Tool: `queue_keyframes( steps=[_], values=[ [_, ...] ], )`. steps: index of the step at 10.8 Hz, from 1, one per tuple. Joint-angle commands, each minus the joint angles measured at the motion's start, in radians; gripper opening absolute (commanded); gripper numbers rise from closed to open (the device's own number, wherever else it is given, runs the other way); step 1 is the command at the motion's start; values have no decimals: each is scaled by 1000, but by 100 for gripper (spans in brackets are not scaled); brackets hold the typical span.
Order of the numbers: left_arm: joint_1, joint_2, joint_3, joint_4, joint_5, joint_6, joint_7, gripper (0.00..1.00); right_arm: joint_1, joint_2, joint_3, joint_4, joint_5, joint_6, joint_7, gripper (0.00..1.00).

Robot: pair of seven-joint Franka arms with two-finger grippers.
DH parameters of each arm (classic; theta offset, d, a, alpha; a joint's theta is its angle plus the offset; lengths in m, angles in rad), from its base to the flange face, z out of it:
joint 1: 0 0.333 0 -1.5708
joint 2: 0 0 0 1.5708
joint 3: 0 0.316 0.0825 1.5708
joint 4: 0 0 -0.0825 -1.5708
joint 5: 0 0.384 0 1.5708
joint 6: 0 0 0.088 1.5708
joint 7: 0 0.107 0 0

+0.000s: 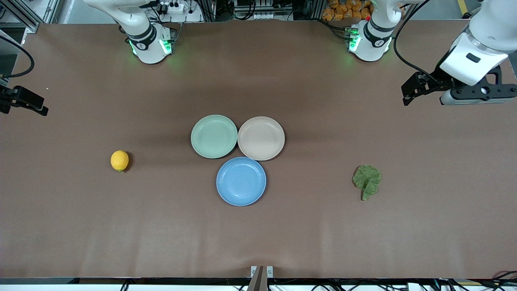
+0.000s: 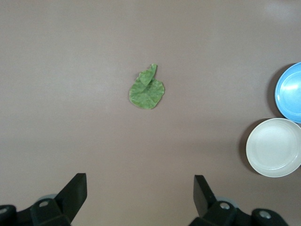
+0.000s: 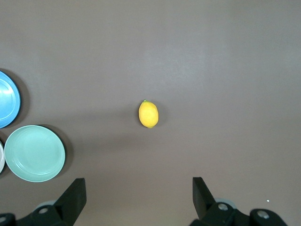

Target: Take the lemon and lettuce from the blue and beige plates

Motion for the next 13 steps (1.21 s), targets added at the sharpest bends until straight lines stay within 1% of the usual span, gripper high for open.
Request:
queue_keyframes(
  steps=[1, 7, 13],
  values=[
    [10, 16, 0, 52, -18, -35, 56, 100, 7, -10, -1, -4, -7, 2, 17, 100],
    [11, -15, 0, 38, -18, -37, 64, 100, 8, -10, -1, -4, -7, 2, 17, 100],
    [13, -16, 0, 38, -26, -44, 67, 100, 8, -8, -1, -4, -7, 2, 17, 100]
  ],
)
